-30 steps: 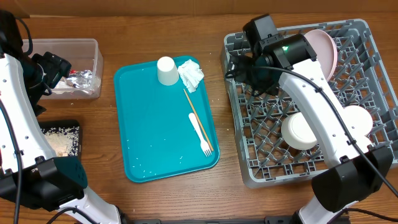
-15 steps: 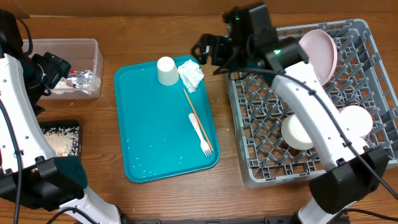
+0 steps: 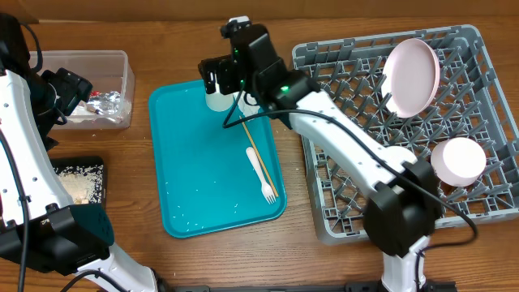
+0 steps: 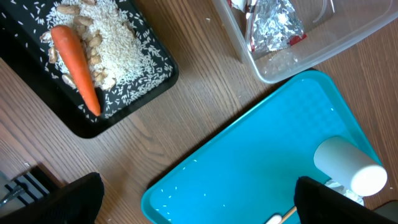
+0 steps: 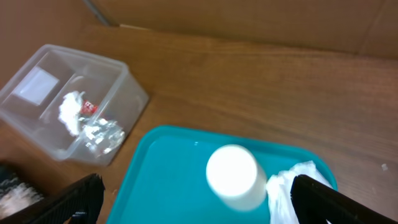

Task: Sort waste into correct bins and load items into the dishwasher rack
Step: 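Move the right gripper to the white paper cup on the tray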

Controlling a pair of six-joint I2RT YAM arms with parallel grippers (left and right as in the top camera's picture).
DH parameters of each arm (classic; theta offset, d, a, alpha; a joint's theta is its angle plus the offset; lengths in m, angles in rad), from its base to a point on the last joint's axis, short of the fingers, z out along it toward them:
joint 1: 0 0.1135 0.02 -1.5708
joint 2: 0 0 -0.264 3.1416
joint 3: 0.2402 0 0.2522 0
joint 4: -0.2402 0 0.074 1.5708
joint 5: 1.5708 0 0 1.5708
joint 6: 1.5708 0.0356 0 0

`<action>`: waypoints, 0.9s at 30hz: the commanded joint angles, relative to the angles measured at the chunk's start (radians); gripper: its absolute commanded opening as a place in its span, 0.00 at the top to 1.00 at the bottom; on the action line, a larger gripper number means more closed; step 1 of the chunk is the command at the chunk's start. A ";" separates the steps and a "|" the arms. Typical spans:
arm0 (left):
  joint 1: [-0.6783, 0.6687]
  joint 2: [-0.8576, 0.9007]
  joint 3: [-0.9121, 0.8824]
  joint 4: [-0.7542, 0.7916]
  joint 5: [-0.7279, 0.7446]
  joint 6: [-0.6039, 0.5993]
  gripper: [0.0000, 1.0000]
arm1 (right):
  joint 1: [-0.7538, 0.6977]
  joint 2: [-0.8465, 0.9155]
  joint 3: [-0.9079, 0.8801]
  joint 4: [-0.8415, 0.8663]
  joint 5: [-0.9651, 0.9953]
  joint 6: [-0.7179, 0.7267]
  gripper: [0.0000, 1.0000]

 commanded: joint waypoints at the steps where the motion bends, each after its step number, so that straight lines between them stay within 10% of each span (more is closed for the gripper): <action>1: -0.006 -0.004 0.005 -0.002 -0.014 0.015 0.00 | -0.010 0.063 0.005 0.062 0.047 -0.072 0.00; 27: -0.006 -0.004 0.005 -0.002 -0.014 0.015 0.00 | -0.008 0.275 0.005 0.268 -0.068 -0.195 0.00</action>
